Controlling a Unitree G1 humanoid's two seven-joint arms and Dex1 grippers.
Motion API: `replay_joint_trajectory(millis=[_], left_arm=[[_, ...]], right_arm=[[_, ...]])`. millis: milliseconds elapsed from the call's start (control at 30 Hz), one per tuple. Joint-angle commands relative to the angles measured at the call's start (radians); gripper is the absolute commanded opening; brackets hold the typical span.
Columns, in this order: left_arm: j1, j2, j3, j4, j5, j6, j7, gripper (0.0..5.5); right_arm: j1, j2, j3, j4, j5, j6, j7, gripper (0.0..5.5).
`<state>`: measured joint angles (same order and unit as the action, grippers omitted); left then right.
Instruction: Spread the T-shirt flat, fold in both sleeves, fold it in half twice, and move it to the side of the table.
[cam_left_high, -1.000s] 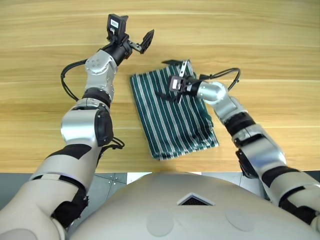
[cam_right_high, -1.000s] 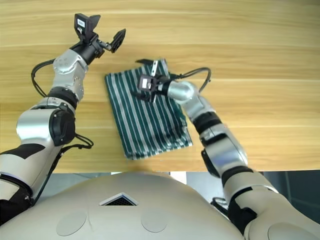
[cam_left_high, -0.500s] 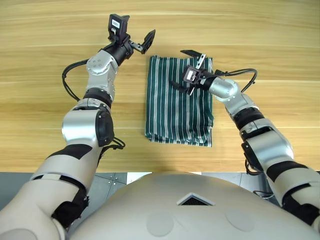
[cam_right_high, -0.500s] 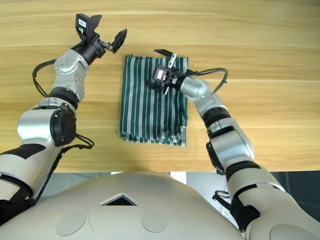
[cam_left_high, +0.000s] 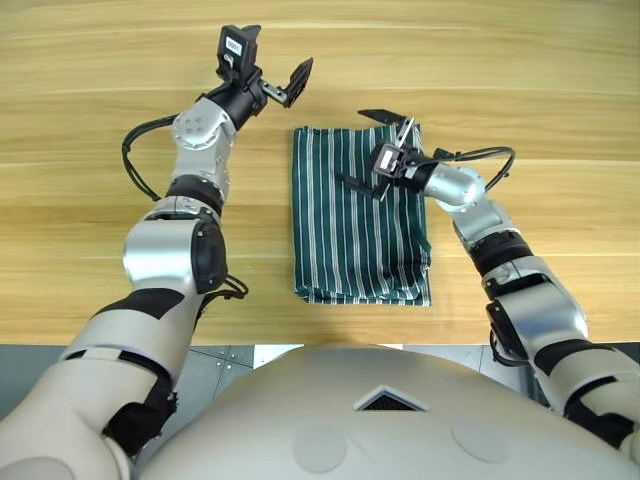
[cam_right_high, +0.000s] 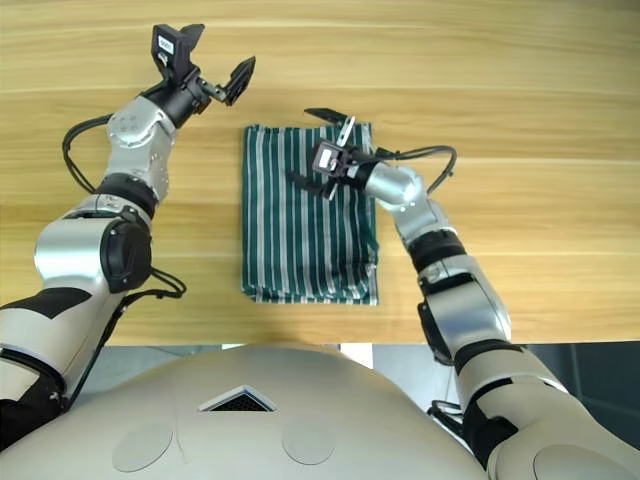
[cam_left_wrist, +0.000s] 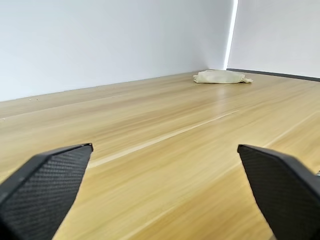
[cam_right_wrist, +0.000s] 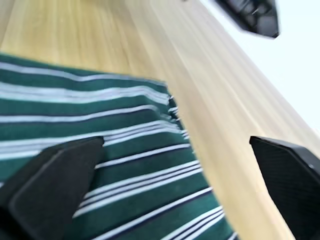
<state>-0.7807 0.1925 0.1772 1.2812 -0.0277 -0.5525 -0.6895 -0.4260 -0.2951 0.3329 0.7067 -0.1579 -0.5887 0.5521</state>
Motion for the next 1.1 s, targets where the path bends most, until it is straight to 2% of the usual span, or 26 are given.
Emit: replay_joint_trajectory(millis=[33,167,300,367,533,700,800,933,1100], left_arm=[[0.018,0.039,-0.002,-0.046,-0.028,-0.083,-0.118,5.39],[0.06,0.064,-0.029,-0.127,-0.048,-0.188,-0.253,5.39],[0.208,0.133,-0.122,-0.368,-0.106,-0.215,-0.515,5.39],[0.357,0.239,-0.198,-0.582,-0.109,-0.202,-0.623,5.39],[0.613,0.487,-0.201,-0.972,0.098,-0.223,-0.539,5.39],[0.846,0.671,-0.207,-1.275,0.086,-0.133,-0.551,5.39],[0.894,0.663,-0.257,-1.341,0.13,-0.108,-0.503,5.39],[0.874,0.619,-0.346,-1.248,0.286,-0.129,-0.397,5.39],[0.884,0.602,-0.425,-1.253,0.305,-0.137,-0.341,5.39]], right_arm=[[0.024,-0.012,-0.061,-0.137,0.105,0.035,0.052,5.4],[0.049,-0.043,-0.115,-0.277,0.192,0.098,0.097,5.4],[0.117,-0.184,-0.181,-0.418,0.216,0.146,0.17,5.4],[0.195,-0.31,-0.23,-0.499,0.228,0.172,0.232,5.4],[0.495,-0.617,-0.342,-0.663,0.214,0.207,0.405,5.4],[0.736,-0.747,-0.402,-0.856,0.207,0.279,0.489,5.4],[0.815,-0.769,-0.357,-0.882,0.175,0.288,0.527,5.4],[0.826,-0.735,-0.256,-0.873,0.11,0.289,0.533,5.4],[0.819,-0.715,-0.182,-0.861,0.046,0.279,0.506,5.4]])
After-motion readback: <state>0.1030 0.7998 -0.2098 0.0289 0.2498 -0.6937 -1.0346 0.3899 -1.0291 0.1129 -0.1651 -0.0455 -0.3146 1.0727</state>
